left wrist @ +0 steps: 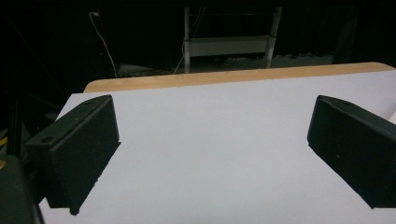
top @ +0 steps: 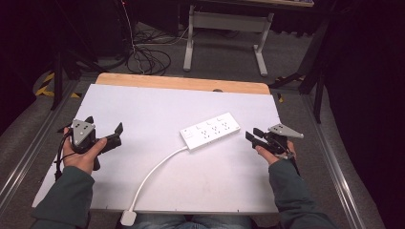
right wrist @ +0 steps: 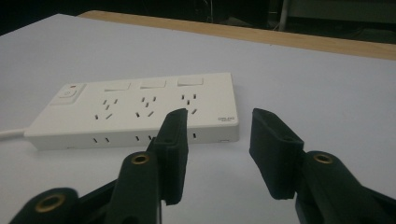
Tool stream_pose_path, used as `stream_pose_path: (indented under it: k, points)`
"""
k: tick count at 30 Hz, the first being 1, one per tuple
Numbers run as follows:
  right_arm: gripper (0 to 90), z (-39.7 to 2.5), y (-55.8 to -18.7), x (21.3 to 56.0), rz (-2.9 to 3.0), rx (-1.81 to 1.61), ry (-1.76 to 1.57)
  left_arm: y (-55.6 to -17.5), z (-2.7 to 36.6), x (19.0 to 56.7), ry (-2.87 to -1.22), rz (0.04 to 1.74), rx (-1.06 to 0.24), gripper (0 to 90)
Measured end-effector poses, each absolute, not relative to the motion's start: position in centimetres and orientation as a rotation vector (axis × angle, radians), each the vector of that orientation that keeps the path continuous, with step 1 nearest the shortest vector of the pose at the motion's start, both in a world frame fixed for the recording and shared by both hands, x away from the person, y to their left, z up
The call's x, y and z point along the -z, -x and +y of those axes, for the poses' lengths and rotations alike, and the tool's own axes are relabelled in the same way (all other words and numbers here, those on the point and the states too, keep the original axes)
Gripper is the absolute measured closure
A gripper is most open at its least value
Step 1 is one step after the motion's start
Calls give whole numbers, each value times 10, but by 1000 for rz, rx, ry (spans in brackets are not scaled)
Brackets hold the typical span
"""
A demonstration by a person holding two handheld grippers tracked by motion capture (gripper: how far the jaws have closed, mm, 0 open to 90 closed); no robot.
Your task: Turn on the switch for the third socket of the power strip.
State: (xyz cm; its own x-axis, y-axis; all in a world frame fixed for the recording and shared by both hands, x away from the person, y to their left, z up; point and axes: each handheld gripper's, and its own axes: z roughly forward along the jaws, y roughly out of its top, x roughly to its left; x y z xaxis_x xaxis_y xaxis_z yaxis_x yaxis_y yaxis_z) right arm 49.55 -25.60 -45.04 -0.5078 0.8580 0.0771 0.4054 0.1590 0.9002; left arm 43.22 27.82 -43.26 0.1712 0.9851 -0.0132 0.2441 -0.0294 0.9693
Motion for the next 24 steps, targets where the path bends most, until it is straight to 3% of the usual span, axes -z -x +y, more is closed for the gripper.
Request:
stream_pose_path:
  k: [13,24]
  points:
    - [839,-256,-496,448,1996,-1287,-1176,-431,279,433,-1470,1254,-957,28]
    - [895,-252,-497,446,2006,-1249,-1132,-429,281,433,-1471,1258,-965,28]
